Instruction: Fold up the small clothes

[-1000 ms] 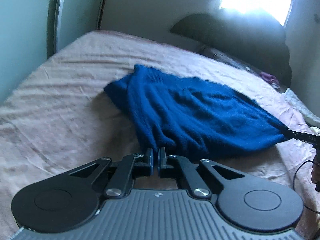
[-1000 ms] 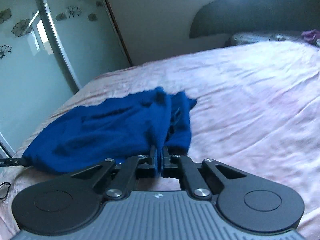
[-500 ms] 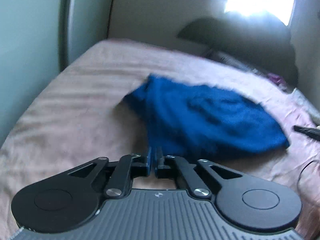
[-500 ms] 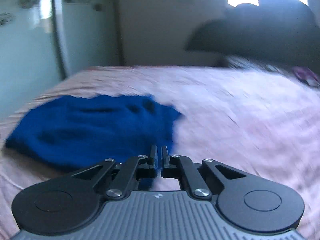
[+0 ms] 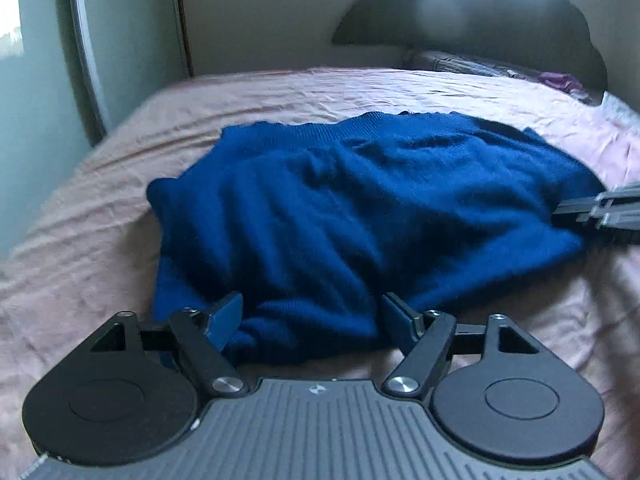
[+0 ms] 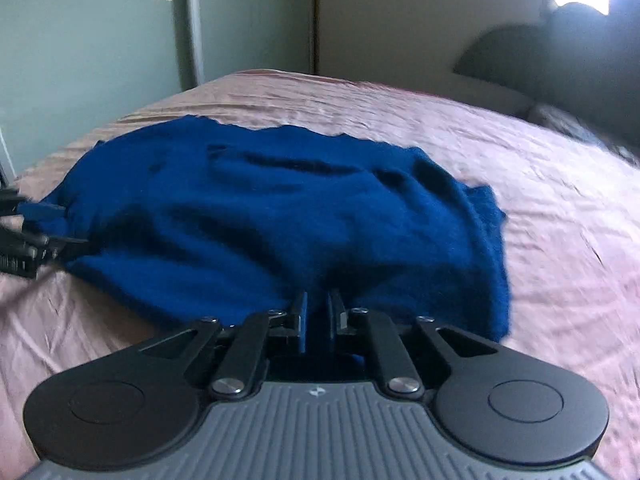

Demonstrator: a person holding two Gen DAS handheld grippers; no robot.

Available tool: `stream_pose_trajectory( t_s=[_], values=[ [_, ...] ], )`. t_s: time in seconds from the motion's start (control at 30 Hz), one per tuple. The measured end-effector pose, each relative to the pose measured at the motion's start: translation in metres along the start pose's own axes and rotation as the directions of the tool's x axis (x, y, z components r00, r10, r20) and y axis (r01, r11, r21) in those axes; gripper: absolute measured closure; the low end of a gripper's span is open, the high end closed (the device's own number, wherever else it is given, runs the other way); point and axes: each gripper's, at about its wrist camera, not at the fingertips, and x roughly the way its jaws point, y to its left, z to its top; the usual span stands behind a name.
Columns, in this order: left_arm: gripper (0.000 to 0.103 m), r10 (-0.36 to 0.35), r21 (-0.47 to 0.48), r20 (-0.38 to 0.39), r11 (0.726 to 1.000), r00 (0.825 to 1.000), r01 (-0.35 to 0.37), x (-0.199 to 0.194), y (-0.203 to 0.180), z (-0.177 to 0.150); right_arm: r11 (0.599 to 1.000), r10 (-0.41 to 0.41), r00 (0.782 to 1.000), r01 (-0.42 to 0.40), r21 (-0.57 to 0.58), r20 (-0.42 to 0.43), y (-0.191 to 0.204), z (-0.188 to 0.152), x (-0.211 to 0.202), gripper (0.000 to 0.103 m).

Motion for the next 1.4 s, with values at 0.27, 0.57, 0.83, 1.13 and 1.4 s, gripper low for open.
stream_pose_trajectory(
  t_s=[0.27,0.57,0.83,1.13,1.4],
  values=[
    [0.014,0.057,-0.042,-0.011,0.997,0.998,-0.058,0.0,-0.009,0.001,0.996,-0.013,0.993,0.024,-0.089,0.118,0.031,0.014,-0.013,0.018],
    [0.009,0.071,-0.038,-0.007,0.997,0.997,-0.071,-0.002,-0.009,-0.002,0.986,-0.067,0.996,0.075,-0.147,0.058,0.039,-0.001,0.004,0.018],
    [0.009,0.083,-0.011,0.013,0.996,0.996,-0.083,-0.01,-0.012,-0.003,0.978,-0.052,0.998,0.061,-0.199,0.047,0.043,0.004,-0.001,0.018],
    [0.008,0.191,-0.127,0.084,0.976,0.978,-0.179,-0.029,0.049,0.013,0.885,-0.147,0.968,0.222,-0.409,0.206,0.084,0.014,-0.029,0.018],
    [0.006,-0.025,-0.358,-0.002,0.933,1.0,0.023,0.011,0.122,0.04,0.771,0.049,0.968,0.119,-0.626,0.244,0.171,0.003,-0.022,0.018]
  ],
)
